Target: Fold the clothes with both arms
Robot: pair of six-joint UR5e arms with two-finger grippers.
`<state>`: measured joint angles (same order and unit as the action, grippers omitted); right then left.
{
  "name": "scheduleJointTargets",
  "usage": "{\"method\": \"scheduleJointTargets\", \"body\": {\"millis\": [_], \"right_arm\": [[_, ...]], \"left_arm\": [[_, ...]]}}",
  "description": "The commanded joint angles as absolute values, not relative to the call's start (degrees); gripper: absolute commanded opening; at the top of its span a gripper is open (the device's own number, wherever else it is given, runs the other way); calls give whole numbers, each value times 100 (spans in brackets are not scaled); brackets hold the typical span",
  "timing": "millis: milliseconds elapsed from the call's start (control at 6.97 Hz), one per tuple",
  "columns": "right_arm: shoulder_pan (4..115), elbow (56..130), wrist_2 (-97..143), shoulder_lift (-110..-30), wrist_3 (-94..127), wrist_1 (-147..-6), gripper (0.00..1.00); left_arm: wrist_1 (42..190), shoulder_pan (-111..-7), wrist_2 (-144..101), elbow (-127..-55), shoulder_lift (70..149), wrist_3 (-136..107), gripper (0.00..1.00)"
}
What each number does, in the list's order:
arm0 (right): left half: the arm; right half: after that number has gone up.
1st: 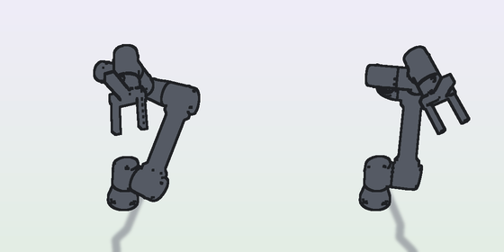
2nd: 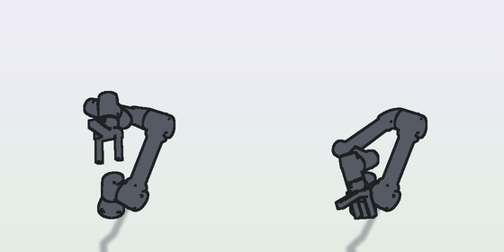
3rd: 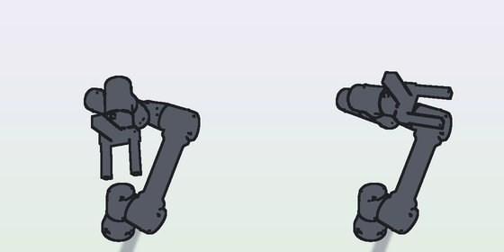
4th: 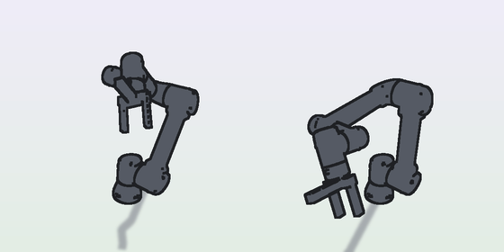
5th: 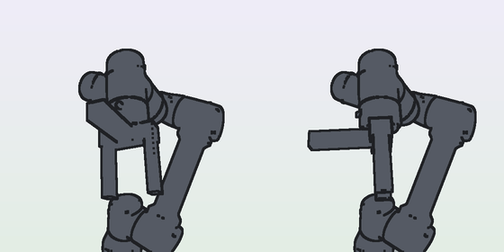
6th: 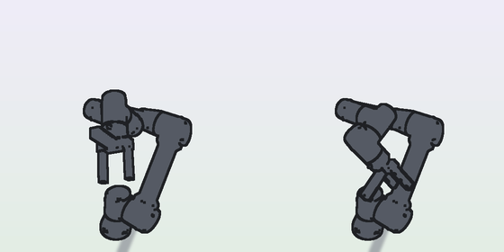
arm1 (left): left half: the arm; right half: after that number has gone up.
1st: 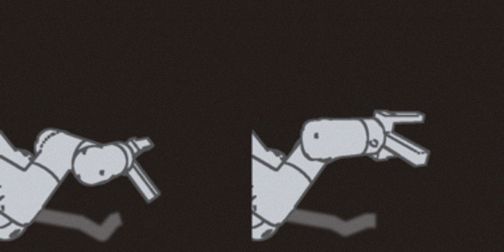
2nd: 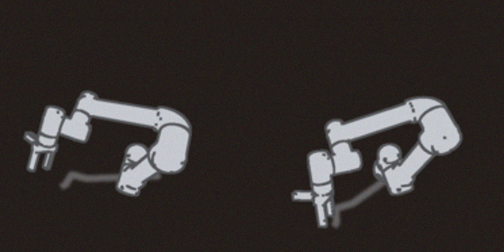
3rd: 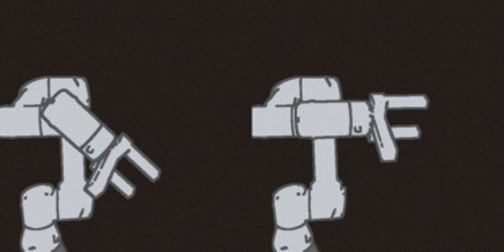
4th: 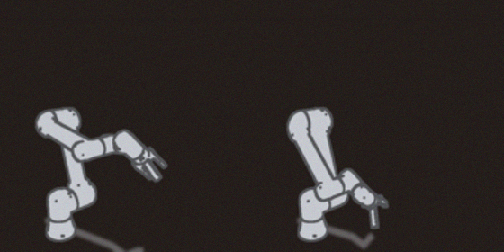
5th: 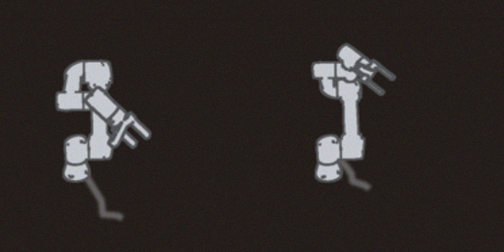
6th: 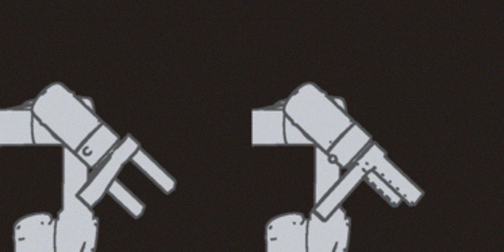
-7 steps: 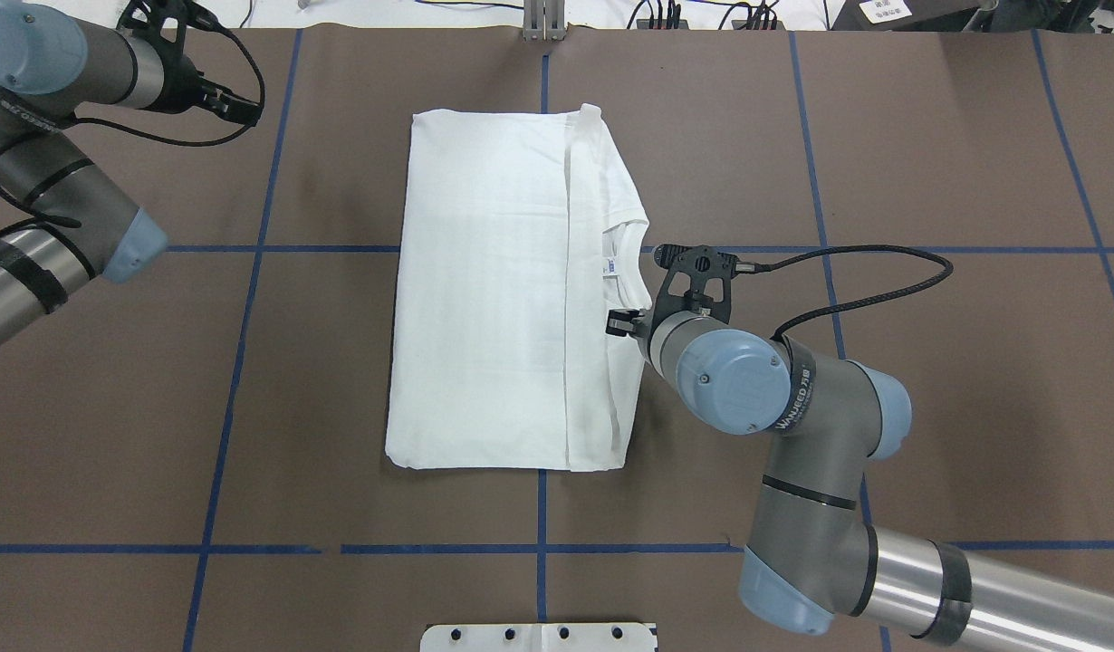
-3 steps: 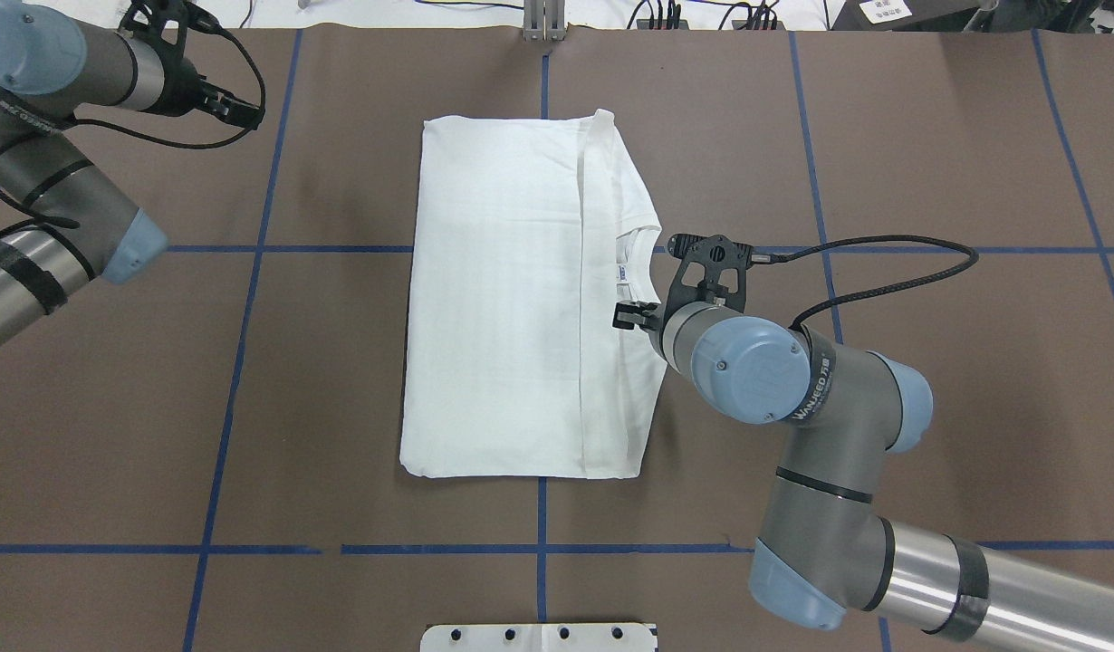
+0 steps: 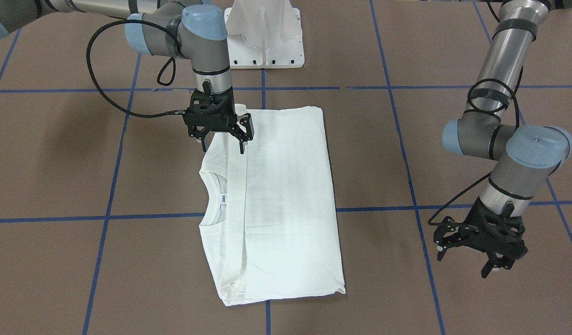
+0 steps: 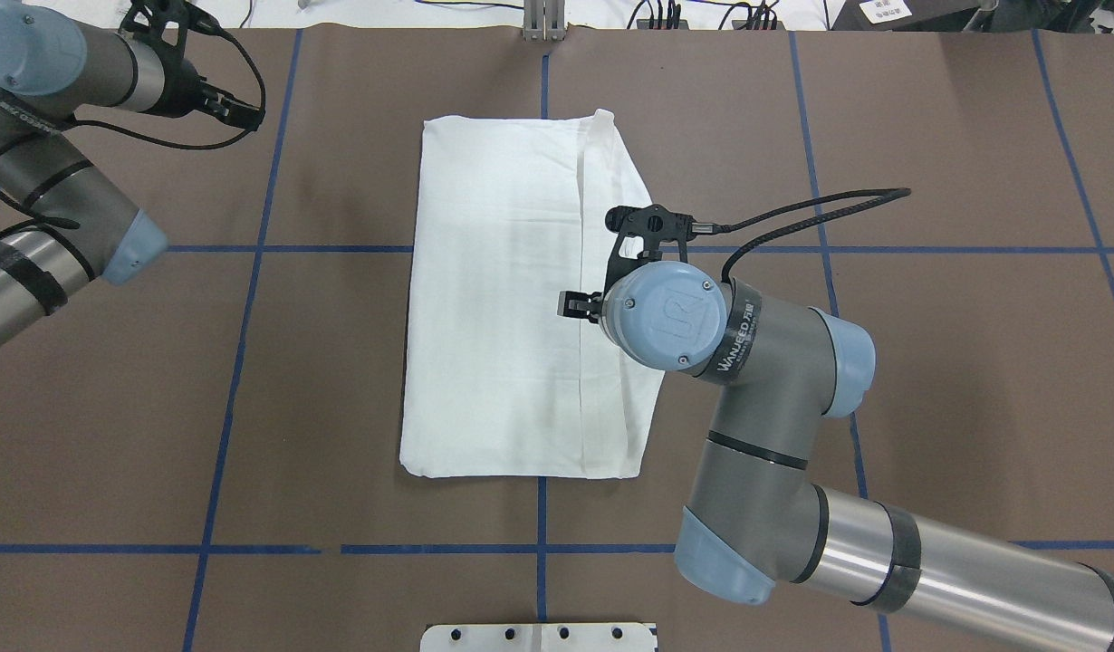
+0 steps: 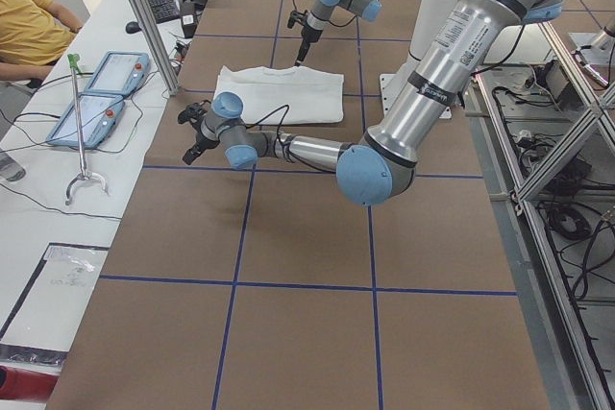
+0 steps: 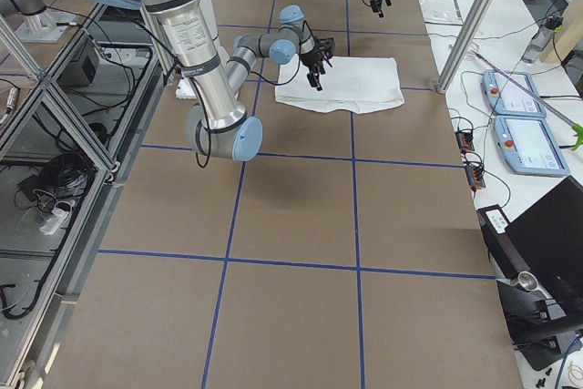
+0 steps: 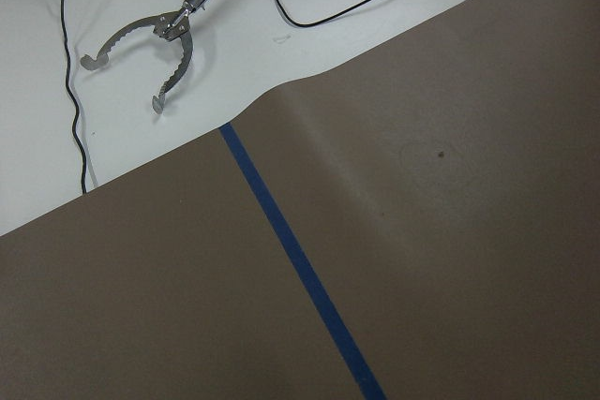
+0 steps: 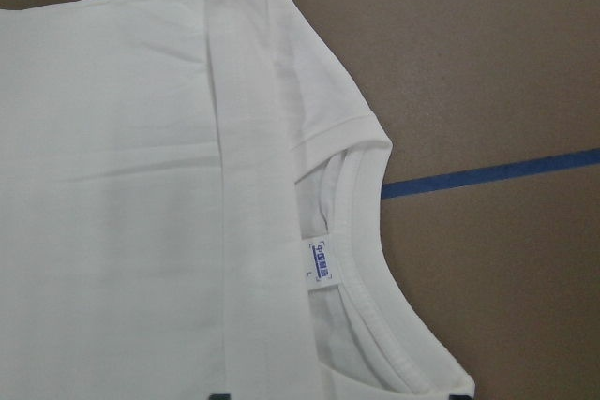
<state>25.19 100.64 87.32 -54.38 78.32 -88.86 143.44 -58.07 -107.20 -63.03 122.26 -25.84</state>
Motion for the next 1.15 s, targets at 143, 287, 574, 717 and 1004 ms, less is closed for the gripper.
{"method": "scheduleJointTargets", "body": {"millis": [143, 287, 574, 717, 1004], "right_arm": [[1900, 9506, 9132, -4899, 7207, -9633, 96], [1820, 9336, 9106, -4817, 7207, -9668, 96], [1775, 9343, 9062, -4852, 7190, -10017, 87], [1775, 9351, 9062, -4895, 7181, -10072, 85], [1775, 9387, 9062, -4930, 7093, -10291, 83]], "left_arm": [[14413, -5792, -10723, -6311, 12217, -2593, 100], [14518, -5792, -10723, -6311, 12147, -2593, 100], [14555, -5783, -10723, -6311, 12146, -2593, 100], [14555, -5783, -10723, -6311, 12146, -2593, 100], [14563, -5783, -10723, -6311, 12120, -2593, 100]]}}
